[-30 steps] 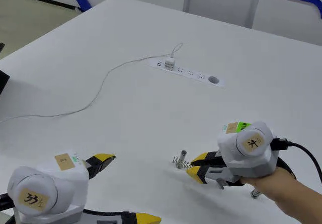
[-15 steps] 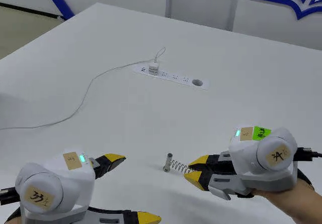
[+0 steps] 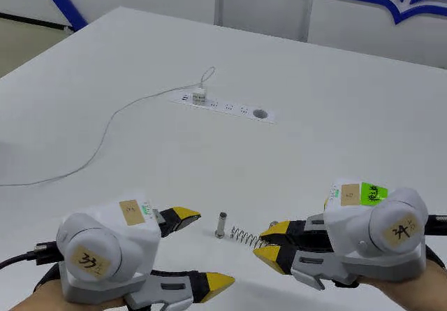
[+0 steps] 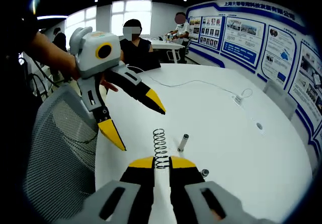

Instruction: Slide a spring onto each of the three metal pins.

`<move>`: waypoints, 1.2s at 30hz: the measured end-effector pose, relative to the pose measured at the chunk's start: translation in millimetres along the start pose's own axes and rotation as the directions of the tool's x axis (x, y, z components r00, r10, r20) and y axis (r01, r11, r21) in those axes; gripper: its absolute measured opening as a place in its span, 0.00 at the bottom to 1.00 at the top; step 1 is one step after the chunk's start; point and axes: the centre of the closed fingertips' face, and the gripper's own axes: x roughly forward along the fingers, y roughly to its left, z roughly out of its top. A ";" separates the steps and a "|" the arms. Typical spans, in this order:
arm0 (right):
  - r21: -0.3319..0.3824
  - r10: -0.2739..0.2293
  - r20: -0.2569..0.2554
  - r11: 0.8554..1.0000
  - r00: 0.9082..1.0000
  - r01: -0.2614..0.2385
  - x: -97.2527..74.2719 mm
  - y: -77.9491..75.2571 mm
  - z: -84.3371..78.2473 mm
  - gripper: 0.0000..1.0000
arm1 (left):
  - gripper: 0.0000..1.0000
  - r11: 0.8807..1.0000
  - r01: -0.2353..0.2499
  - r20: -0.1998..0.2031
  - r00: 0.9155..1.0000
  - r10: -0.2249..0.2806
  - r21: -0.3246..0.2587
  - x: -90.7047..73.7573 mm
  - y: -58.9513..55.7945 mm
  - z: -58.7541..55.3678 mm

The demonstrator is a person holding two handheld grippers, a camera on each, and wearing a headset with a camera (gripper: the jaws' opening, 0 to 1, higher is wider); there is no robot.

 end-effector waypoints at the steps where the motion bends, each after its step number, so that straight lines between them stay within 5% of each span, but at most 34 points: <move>1: -0.006 0.000 0.000 1.000 1.000 0.000 -1.6 1.5 -0.2 0.11 | 0.55 1.000 0.004 0.001 1.000 -0.004 0.005 1.5 -0.7 1.4; 16: -0.043 0.008 0.003 0.999 1.000 -0.008 -11.5 6.4 1.8 0.11 | 0.29 0.997 0.063 0.019 0.998 -0.064 0.053 15.5 -10.8 20.7; 27: -0.103 0.054 -0.002 0.993 0.999 -0.054 -12.6 20.0 3.8 0.11 | 0.18 0.987 0.142 -0.029 0.990 -0.140 0.077 11.2 -22.4 13.7; 36: -0.128 0.081 -0.024 0.988 0.996 -0.083 -12.6 27.5 2.1 0.11 | 0.13 0.966 0.218 -0.083 0.975 -0.208 0.140 8.1 -32.8 10.6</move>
